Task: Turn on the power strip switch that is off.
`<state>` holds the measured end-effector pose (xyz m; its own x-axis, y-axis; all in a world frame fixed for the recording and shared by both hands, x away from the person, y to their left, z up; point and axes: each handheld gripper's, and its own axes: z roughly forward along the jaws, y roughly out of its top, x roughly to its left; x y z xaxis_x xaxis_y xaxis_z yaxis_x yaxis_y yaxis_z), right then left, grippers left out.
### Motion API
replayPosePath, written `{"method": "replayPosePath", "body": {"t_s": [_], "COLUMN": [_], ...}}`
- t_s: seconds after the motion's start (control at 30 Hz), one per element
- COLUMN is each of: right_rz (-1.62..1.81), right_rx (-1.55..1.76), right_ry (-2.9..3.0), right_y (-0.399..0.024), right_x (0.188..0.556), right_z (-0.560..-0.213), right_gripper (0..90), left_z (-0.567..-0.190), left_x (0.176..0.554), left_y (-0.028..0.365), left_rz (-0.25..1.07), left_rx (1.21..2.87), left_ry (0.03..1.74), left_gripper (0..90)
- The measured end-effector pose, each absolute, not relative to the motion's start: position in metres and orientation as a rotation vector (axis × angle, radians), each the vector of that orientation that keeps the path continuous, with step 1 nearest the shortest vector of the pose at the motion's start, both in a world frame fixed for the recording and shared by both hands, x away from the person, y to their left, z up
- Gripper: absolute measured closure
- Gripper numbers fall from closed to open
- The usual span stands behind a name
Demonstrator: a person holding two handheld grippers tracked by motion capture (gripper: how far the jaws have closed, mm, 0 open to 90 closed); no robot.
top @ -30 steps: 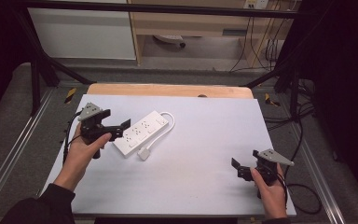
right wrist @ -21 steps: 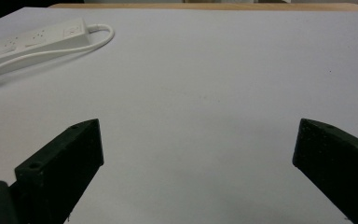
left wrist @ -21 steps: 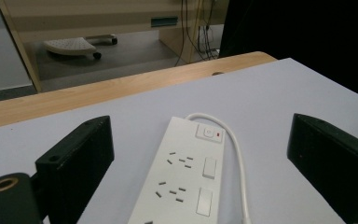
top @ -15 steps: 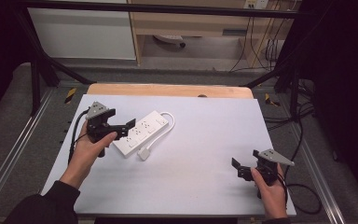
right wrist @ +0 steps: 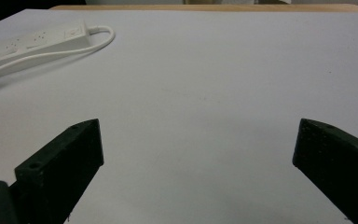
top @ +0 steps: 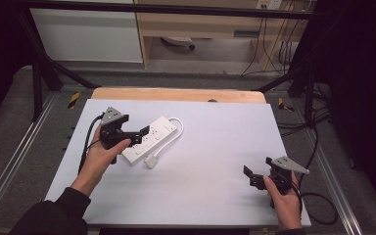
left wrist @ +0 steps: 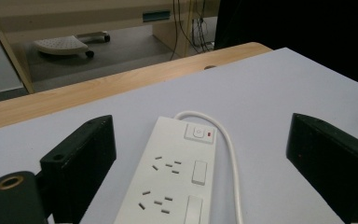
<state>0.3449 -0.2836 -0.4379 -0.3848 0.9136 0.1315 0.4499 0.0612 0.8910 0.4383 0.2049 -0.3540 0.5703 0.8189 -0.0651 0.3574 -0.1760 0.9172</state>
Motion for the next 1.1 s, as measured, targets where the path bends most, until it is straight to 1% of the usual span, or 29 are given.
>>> {"method": "replayPosePath", "body": {"t_s": [0.67,0.73,0.83,0.9,1.0,1.1], "right_rz": [1.290,1.290,1.290,1.290,1.290,1.288], "right_rx": [1.360,1.361,1.361,1.358,1.359,1.356], "right_ry": [1.871,1.870,1.871,1.874,1.876,1.875], "right_y": [-0.285,-0.286,-0.286,-0.286,-0.285,-0.285], "right_x": [0.345,0.345,0.345,0.345,0.345,0.345], "right_z": [-0.438,-0.438,-0.438,-0.438,-0.438,-0.438], "right_gripper": [2.2,2.2,2.4,2.8,2.8,2.5], "left_z": [-0.373,-0.375,-0.378,-0.380,-0.383,-0.386], "left_x": [0.455,0.457,0.458,0.459,0.459,0.459], "left_y": [0.192,0.192,0.190,0.188,0.183,0.179], "left_rz": [0.555,0.535,0.562,0.551,0.593,0.598], "left_rx": [1.829,1.824,1.851,1.857,1.890,1.911], "left_ry": [1.006,1.015,1.007,1.005,0.978,0.962], "left_gripper": [14.6,16.2,20.6,22.6,26.6,30.1]}}
